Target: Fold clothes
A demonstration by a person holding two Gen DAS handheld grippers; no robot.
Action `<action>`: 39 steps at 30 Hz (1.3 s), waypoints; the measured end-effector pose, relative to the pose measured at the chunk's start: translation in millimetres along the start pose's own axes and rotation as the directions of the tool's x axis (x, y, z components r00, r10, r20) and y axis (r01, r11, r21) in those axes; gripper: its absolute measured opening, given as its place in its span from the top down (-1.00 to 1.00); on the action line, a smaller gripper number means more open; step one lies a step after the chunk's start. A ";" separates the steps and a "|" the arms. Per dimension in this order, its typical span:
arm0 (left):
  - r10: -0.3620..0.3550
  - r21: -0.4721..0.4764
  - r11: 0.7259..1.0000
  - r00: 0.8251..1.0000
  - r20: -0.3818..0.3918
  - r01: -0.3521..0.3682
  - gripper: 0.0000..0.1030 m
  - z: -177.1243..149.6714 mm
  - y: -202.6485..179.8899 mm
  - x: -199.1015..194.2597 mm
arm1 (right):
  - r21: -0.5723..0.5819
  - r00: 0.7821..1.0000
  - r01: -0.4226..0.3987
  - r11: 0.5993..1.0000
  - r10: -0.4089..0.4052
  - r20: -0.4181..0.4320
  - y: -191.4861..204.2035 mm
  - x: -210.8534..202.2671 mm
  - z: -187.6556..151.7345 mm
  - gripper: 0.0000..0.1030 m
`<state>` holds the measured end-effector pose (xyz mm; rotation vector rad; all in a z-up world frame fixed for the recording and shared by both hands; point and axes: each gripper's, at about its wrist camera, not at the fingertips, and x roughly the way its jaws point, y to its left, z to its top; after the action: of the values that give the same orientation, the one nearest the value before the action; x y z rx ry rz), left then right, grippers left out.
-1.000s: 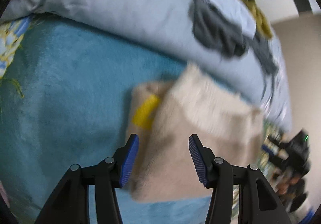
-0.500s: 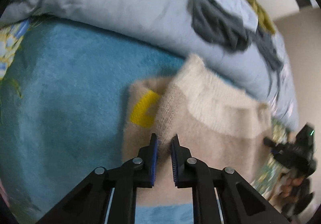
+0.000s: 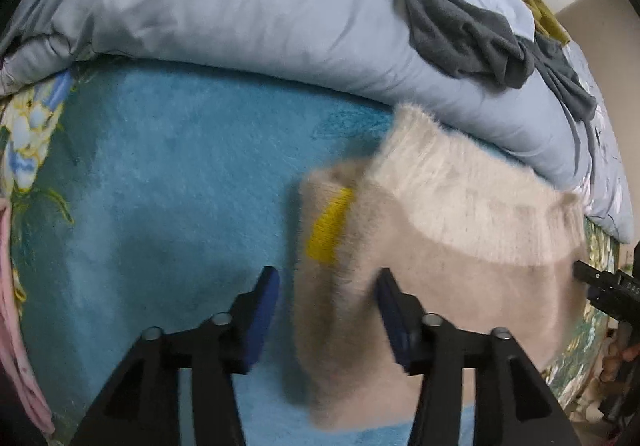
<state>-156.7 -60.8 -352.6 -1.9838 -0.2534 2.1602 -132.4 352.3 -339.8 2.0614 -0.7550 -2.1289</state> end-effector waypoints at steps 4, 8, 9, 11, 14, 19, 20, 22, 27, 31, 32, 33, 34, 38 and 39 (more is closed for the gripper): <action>-0.101 -0.061 0.993 0.995 -0.026 0.100 -0.31 2.5 26.2 5.6 | 0.018 0.998 -0.057 0.998 0.057 -0.011 -16.6 5.5 -3.0 -0.10; -0.198 -0.095 0.977 0.979 -0.049 0.193 -0.35 4.0 45.7 12.6 | 0.032 0.994 -0.108 0.994 0.108 -0.018 -31.1 10.8 -2.7 -0.30; -0.223 -0.103 0.971 0.973 -0.056 0.216 -0.36 4.7 49.7 14.6 | 0.036 0.991 -0.130 0.991 0.131 -0.023 -34.3 12.7 -2.2 -0.30; -0.261 -0.115 0.961 0.963 -0.066 0.252 -0.35 6.2 55.5 18.2 | 0.048 0.986 -0.165 0.985 0.166 -0.031 -39.2 17.0 -0.4 -0.30; -0.303 -0.120 0.949 0.950 -0.080 0.292 -0.36 8.4 60.6 23.2 | 0.066 0.976 -0.213 0.975 0.215 -0.042 -43.1 24.6 2.1 -0.30; -0.341 -0.109 0.937 0.935 -0.099 0.331 -0.31 13.1 57.7 30.2 | 0.084 0.964 -0.254 0.964 0.259 -0.055 -40.7 39.3 9.3 -0.31; -0.342 -0.107 0.937 0.934 -0.099 0.332 -0.29 14.0 56.7 31.1 | 0.083 0.965 -0.253 0.964 0.258 -0.057 -39.2 40.9 10.4 -0.30; -0.336 -0.103 0.940 0.937 -0.099 0.326 -0.21 15.6 55.1 32.2 | 0.075 0.966 -0.246 0.966 0.251 -0.060 -33.6 44.9 14.1 -0.29; -0.317 -0.109 0.945 0.944 -0.086 0.307 0.03 14.4 58.8 23.1 | 0.093 0.966 -0.243 0.965 0.250 -0.072 -29.9 46.0 17.3 -0.09; -0.290 -0.117 0.953 0.955 -0.066 0.281 0.22 11.5 58.7 6.5 | 0.113 0.969 -0.230 0.967 0.238 -0.069 -22.5 41.3 17.0 0.10; -0.295 -0.134 0.949 0.954 -0.056 0.286 0.23 10.6 60.7 0.7 | 0.122 0.969 -0.231 0.965 0.240 -0.065 -21.2 38.3 16.0 0.18; -0.302 -0.147 0.945 0.952 -0.048 0.292 0.25 9.4 62.3 -4.8 | 0.132 0.968 -0.234 0.963 0.243 -0.061 -19.8 35.3 14.9 0.22; -0.308 -0.160 0.941 0.951 -0.040 0.298 0.26 8.2 63.7 -10.2 | 0.141 0.967 -0.239 0.961 0.249 -0.055 -18.1 31.5 13.5 0.29; -0.321 -0.150 0.937 0.947 -0.015 0.315 0.28 0.9 59.5 -42.5 | 0.154 0.961 -0.266 0.951 0.274 -0.028 -6.1 8.8 6.6 0.38; -0.324 -0.144 0.937 0.946 -0.010 0.319 0.28 -1.6 57.7 -52.4 | 0.149 0.960 -0.274 0.950 0.280 -0.021 -0.4 1.1 4.5 0.39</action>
<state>-152.5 -130.1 -317.1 -1.8886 -0.6917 1.9459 -136.7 353.6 -341.1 1.9208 -1.1484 -1.9240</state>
